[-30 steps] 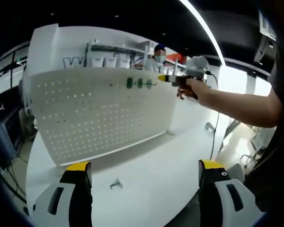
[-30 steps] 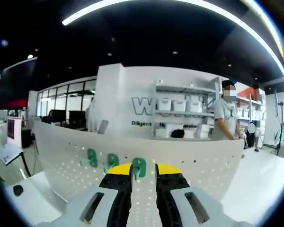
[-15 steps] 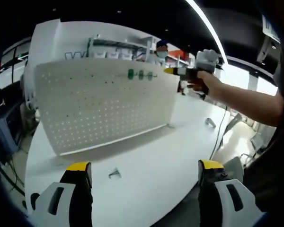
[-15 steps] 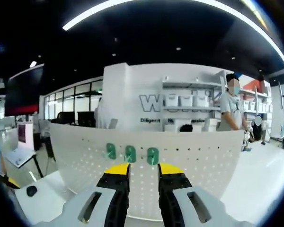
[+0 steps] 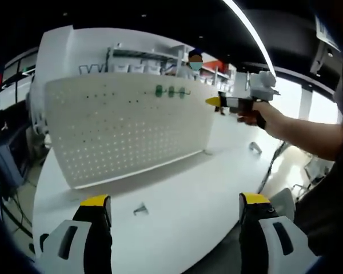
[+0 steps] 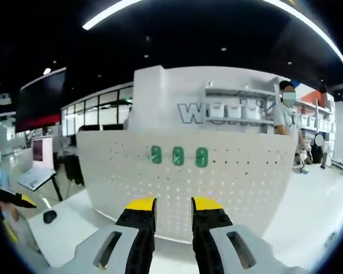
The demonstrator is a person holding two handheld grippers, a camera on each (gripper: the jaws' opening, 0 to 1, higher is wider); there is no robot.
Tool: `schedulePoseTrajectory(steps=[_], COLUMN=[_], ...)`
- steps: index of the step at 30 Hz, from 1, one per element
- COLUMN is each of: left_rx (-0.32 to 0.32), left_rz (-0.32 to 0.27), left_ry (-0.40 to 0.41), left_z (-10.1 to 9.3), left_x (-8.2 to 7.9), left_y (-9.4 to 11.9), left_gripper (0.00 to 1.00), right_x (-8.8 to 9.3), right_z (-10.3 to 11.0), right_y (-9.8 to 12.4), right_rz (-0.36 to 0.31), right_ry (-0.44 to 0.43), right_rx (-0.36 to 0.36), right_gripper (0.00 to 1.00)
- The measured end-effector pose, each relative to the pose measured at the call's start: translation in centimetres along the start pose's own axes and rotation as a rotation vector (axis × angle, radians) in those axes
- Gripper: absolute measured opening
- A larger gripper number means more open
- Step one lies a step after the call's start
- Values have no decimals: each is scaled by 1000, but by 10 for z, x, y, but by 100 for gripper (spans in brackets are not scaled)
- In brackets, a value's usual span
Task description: Insert the hook assembly into the mounting plate slot until the hook locks in place.
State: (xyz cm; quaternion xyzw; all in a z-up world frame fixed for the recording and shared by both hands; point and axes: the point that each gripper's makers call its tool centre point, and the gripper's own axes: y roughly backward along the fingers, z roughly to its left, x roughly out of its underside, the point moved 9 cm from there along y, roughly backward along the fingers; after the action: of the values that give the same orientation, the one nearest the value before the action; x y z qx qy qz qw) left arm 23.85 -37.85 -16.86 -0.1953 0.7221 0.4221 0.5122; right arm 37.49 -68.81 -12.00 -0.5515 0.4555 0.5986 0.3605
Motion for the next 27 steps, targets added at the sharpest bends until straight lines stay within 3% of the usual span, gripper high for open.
schedulePoseTrajectory(steps=[2, 10, 18, 20, 27], left_rx=[3, 13, 24, 26, 40], left_rz=[4, 21, 43, 50, 84], left_ry=[-1, 6, 16, 18, 36], left_z=[-1, -3, -7, -8, -9], left_x=[2, 7, 15, 17, 28], left_y=[-2, -5, -9, -11, -14], left_gripper=[94, 93, 92, 92, 91], right_x=[12, 46, 76, 86, 109], right_z=[2, 20, 33, 37, 50], right_y=[3, 25, 50, 58, 86], right_rz=[52, 134, 195, 226, 285], right_ry=[-2, 25, -18, -67, -59], right_rx=[-10, -78, -108, -113, -150], right_gripper=[23, 24, 26, 27, 27])
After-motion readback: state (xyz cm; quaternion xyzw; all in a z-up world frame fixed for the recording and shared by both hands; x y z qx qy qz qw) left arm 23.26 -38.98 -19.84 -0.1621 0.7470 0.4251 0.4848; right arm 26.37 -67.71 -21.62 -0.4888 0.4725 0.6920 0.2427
